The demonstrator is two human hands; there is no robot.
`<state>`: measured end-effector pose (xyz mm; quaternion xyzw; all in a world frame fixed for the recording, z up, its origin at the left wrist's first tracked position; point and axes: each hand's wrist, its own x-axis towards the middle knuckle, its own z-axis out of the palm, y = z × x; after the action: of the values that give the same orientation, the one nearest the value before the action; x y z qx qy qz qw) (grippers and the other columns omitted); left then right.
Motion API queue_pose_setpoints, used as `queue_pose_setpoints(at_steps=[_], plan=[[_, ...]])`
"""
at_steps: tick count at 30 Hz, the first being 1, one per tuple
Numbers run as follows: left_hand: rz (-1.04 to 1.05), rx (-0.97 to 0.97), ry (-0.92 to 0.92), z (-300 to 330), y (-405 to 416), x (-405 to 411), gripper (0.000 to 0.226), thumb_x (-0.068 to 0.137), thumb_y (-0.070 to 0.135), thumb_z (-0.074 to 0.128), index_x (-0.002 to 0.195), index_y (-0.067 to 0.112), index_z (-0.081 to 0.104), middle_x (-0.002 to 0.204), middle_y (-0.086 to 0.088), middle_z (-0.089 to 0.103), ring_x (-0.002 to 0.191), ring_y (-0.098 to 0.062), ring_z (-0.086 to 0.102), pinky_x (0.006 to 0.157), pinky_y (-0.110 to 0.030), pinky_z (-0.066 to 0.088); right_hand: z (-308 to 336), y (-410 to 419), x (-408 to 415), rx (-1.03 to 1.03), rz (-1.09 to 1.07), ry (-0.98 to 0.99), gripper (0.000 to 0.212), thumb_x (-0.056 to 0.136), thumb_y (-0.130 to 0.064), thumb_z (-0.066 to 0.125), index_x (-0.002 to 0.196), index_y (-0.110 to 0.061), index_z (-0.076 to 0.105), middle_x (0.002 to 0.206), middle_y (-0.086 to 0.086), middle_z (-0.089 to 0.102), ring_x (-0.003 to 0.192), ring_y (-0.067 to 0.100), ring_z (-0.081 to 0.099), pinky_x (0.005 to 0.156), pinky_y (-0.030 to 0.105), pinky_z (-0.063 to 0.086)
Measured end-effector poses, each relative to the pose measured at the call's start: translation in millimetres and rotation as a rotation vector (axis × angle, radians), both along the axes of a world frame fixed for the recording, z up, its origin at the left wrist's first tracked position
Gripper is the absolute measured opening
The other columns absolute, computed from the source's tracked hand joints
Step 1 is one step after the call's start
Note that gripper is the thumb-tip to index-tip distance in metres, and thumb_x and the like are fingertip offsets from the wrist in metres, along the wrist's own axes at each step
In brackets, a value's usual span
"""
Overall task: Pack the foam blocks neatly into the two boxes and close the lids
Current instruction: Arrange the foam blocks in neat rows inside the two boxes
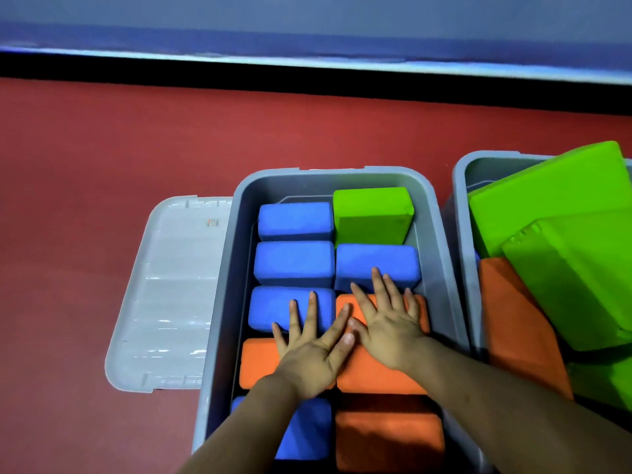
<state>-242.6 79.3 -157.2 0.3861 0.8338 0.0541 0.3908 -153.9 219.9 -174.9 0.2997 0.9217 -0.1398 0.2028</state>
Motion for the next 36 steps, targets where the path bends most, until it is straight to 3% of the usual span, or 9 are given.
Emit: queue_pose_setpoints(at_steps=[3,9,12,15,18,23,30,33,36], plan=[[-0.044,-0.024,0.075,-6.8,8.0,-2.0,0.049,0.088,0.071,0.011,0.131,0.07,-0.013,0.147,0.009,-0.043,0.129,-0.025,-0.046,0.107,-0.061,-0.02,-11.1,9.0,-10.1,0.014,-0.008,0.012,0.088,0.066,-0.066,-0.006,0.149,-0.038,-0.003,0.141,0.002,-0.044,0.143,0.023,-0.023,0.114,0.049,-0.004],[-0.07,-0.143,0.04,-4.7,10.0,-1.3,0.053,0.091,0.069,0.012,0.138,0.063,-0.012,0.144,0.012,-0.045,0.133,-0.028,-0.043,0.107,-0.062,-0.019,-2.7,3.5,-3.4,-0.045,0.003,-0.021,0.067,0.093,-0.057,0.028,0.15,-0.036,-0.001,0.154,0.004,-0.029,0.144,0.021,-0.021,0.114,0.049,-0.007],[-0.062,-0.157,0.042,-1.8,11.5,-2.2,0.055,0.091,0.069,0.011,0.14,0.06,-0.012,0.147,0.01,-0.043,0.134,-0.029,-0.042,0.108,-0.062,-0.019,0.3,-1.5,8.4,0.001,0.061,0.026,0.072,0.082,-0.058,0.027,0.149,-0.032,0.023,0.157,0.016,0.013,0.143,0.033,0.021,0.112,0.054,0.017],[-0.08,-0.181,0.049,-2.4,12.7,-1.7,0.055,0.09,0.07,0.012,0.139,0.061,-0.013,0.146,0.01,-0.044,0.134,-0.03,-0.041,0.108,-0.063,-0.018,13.7,6.0,11.9,-0.002,0.051,0.061,0.076,0.074,-0.06,0.026,0.139,-0.027,0.045,0.135,0.016,0.052,0.115,0.035,0.056,0.093,0.051,0.042],[-0.097,-0.21,0.075,-2.7,10.2,2.3,0.058,0.089,0.071,0.014,0.138,0.061,-0.015,0.147,0.007,-0.043,0.135,-0.032,-0.039,0.107,-0.064,-0.016,20.2,3.2,7.4,0.034,0.07,0.067,0.078,0.078,-0.064,0.013,0.15,-0.033,0.018,0.149,0.01,0.033,0.132,0.029,0.035,0.104,0.045,0.025],[-0.152,-0.33,0.025,21.5,18.1,-4.6,0.062,0.089,0.072,0.016,0.143,0.056,-0.01,0.151,0.003,-0.037,0.14,-0.036,-0.03,0.111,-0.065,-0.009,40.3,7.2,10.5,-0.142,0.09,-0.154,0.069,0.095,-0.055,0.035,0.151,-0.034,-0.001,0.16,0.002,-0.007,0.146,0.024,0.003,0.115,0.045,0.009],[-0.13,-0.212,0.1,93.6,29.7,3.0,0.063,0.09,0.072,0.014,0.147,0.047,0.018,0.162,0.0,-0.001,0.148,-0.029,0.005,0.109,-0.067,0.0,115.6,-1.7,52.0,-0.234,-0.043,0.039,0.074,0.091,-0.06,0.039,0.151,-0.03,0.007,0.16,0.003,0.009,0.145,0.027,0.014,0.118,0.042,0.016],[-0.035,-0.024,-0.029,126.8,26.9,26.5,0.105,0.064,0.095,0.006,0.149,0.036,0.024,0.161,0.0,0.012,0.148,-0.024,0.007,0.117,-0.055,0.002,152.4,-12.7,94.8,-0.267,-0.149,0.136,0.077,0.091,-0.054,0.046,0.152,-0.023,0.01,0.157,0.009,0.017,0.143,0.025,0.022,0.116,0.035,0.02],[0.055,0.227,-0.203,164.5,22.0,66.3,0.063,0.099,0.054,0.024,0.149,0.015,0.028,0.157,-0.005,0.021,0.147,-0.023,0.012,0.12,-0.032,0.007,190.5,-24.9,146.5,-0.258,-0.265,0.183,0.08,0.09,-0.054,0.049,0.152,-0.024,0.009,0.156,0.012,0.02,0.142,0.027,0.024,0.115,0.036,0.023]])
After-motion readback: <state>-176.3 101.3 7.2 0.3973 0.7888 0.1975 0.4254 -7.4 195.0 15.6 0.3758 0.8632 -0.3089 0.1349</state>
